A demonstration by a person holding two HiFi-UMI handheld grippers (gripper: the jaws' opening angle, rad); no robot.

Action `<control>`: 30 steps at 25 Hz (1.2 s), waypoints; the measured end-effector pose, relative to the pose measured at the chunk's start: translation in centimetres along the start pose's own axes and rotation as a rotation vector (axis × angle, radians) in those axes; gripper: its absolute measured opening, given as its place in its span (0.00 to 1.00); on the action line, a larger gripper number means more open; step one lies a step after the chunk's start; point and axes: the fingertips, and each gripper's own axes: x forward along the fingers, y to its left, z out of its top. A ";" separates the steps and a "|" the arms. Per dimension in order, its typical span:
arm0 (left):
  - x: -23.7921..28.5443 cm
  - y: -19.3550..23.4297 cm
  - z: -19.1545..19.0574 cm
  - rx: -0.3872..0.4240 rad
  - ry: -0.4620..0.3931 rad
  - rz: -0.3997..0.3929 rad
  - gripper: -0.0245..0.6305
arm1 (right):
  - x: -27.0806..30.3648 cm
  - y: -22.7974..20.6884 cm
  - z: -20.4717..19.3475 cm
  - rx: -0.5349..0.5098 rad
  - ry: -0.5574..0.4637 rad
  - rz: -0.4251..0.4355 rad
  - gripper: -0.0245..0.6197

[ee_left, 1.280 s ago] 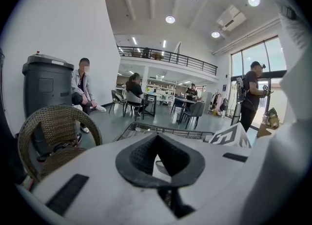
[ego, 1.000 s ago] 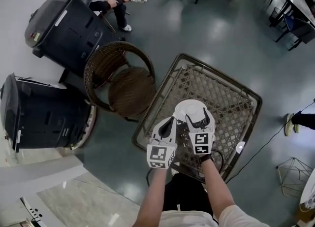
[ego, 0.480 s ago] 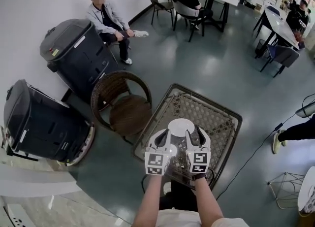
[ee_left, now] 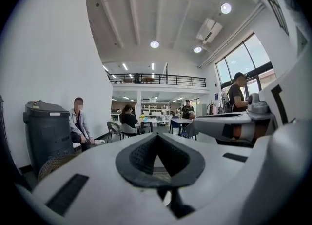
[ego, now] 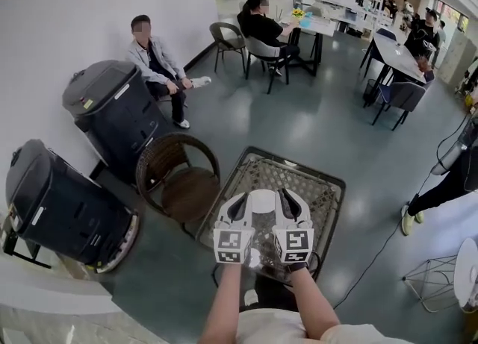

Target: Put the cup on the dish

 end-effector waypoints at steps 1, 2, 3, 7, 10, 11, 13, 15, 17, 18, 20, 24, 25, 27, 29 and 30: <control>-0.4 -0.1 0.8 0.001 -0.018 0.001 0.04 | -0.5 0.2 0.9 -0.008 -0.013 -0.001 0.09; -0.8 -0.2 1.5 0.005 -0.034 0.001 0.04 | -1.0 0.3 1.6 -0.018 -0.022 -0.002 0.08; -1.2 -0.3 2.2 0.010 -0.046 0.001 0.04 | -1.4 0.4 2.2 -0.028 -0.028 -0.004 0.06; -2.6 -0.5 4.0 0.036 -0.068 0.003 0.04 | -2.6 0.7 3.5 -0.029 -0.029 -0.016 0.04; -3.3 -0.7 4.7 0.047 -0.072 0.004 0.04 | -3.1 1.4 4.4 -0.032 -0.032 -0.007 0.04; -3.5 -0.7 4.9 0.050 -0.074 0.002 0.04 | -3.2 1.7 4.6 -0.033 -0.035 0.000 0.04; -3.7 -0.7 5.3 0.056 -0.084 0.000 0.04 | -3.3 2.2 4.8 -0.034 -0.039 0.008 0.04; -4.0 -0.8 5.5 0.060 -0.093 -0.001 0.04 | -3.5 2.5 4.7 -0.032 -0.045 0.012 0.04; -4.3 -1.0 5.7 0.066 -0.098 -0.005 0.04 | -3.8 2.8 4.8 -0.033 -0.053 0.012 0.04; -4.4 -1.1 5.8 0.068 -0.101 -0.007 0.04 | -3.9 2.8 4.9 -0.033 -0.056 0.011 0.04; -4.5 -1.2 6.1 0.072 -0.104 -0.010 0.04 | -4.0 2.8 5.2 -0.032 -0.060 0.009 0.04; -4.6 -0.6 6.9 0.068 -0.112 0.003 0.04 | -3.9 2.8 6.1 -0.039 -0.066 0.011 0.04; -4.6 -0.5 7.0 0.066 -0.116 0.006 0.04 | -3.9 2.8 6.3 -0.043 -0.068 0.012 0.04; -4.5 -0.4 7.2 0.064 -0.123 0.008 0.04 | -3.9 2.8 6.4 -0.048 -0.072 0.012 0.04; -4.4 -0.4 7.5 0.065 -0.131 0.005 0.04 | -3.9 2.7 6.5 -0.053 -0.072 0.011 0.04; -4.3 -0.3 7.5 0.064 -0.132 0.004 0.04 | -3.8 2.8 6.6 -0.057 -0.072 0.012 0.04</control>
